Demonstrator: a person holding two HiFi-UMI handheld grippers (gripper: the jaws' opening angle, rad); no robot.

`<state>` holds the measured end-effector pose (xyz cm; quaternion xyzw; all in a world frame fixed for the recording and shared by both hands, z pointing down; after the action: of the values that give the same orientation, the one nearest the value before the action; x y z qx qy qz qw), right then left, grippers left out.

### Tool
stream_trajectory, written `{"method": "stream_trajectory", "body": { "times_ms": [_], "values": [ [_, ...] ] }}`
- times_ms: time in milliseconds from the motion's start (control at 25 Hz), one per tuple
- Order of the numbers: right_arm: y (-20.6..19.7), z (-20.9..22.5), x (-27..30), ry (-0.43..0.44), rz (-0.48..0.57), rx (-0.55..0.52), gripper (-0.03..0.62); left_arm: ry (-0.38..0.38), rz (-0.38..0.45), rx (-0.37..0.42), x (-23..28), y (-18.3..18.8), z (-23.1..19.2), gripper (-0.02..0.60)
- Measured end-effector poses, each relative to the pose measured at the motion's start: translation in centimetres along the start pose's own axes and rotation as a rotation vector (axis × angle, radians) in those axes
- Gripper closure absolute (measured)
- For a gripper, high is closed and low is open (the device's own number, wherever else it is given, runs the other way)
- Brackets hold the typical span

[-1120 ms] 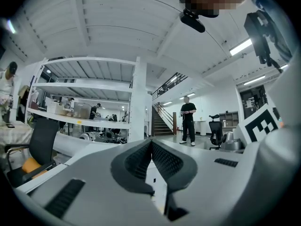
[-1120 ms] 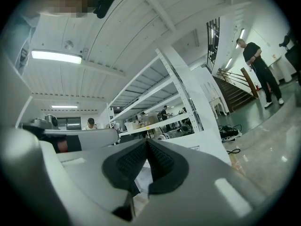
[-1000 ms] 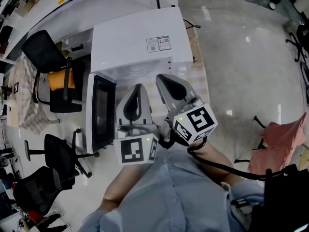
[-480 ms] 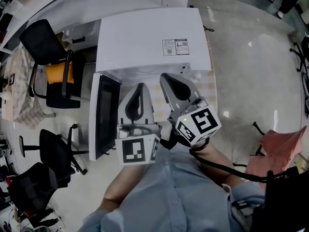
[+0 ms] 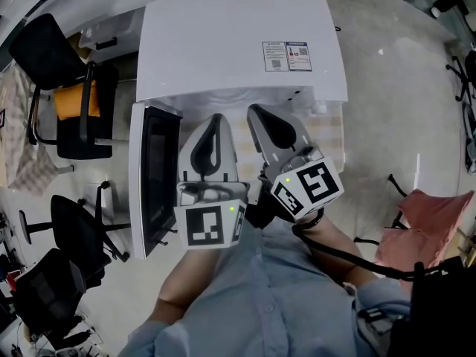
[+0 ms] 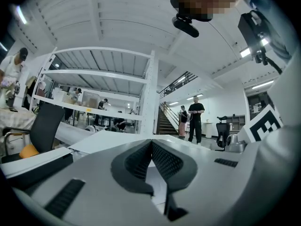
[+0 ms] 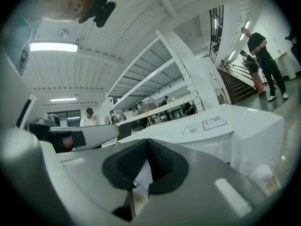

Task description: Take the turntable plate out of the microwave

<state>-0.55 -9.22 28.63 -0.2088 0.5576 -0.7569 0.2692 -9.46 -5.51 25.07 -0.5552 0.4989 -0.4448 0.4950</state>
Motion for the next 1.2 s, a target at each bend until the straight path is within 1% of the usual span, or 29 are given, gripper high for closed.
{"method": "stream_trajectory", "body": {
  "times_ms": [440, 560, 840, 1000, 1200],
  "values": [
    [-6.1, 1.7, 1.3, -0.028, -0.049, 0.055, 0.594, -0.002, -0.034, 0.021, 1.2, -5.6, -1.8, 0.574],
    [-8.2, 2.5, 1.5, -0.044, -0.063, 0.078, 0.594, -0.011, -0.05, 0.024, 1.7, -7.3, -2.2, 0.574],
    [-13.2, 4.3, 2.7, -0.072, -0.095, 0.135, 0.594, -0.002, -0.065, 0.032, 3.1, -10.8, -3.7, 0.574],
    [-16.0, 4.9, 3.4, -0.084, -0.133, 0.185, 0.594, 0.012, -0.084, 0.017, 3.7, -12.6, -4.6, 0.574],
    [-18.7, 5.7, 4.1, -0.107, -0.164, 0.306, 0.594, 0.018, -0.107, -0.001, 4.5, -13.9, -5.3, 0.574]
  ]
}}
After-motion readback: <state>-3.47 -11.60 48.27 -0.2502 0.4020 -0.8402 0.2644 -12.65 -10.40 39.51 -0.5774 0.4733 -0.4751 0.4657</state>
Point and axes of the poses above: the fingertips, and each gripper's own axes: x forward along the fingers, z to its right, y out of its top, the point moved 4 cm from there along -x, backward along the fingers, and after that the axes turned 3 degrees about z, right-handed, at the moved point
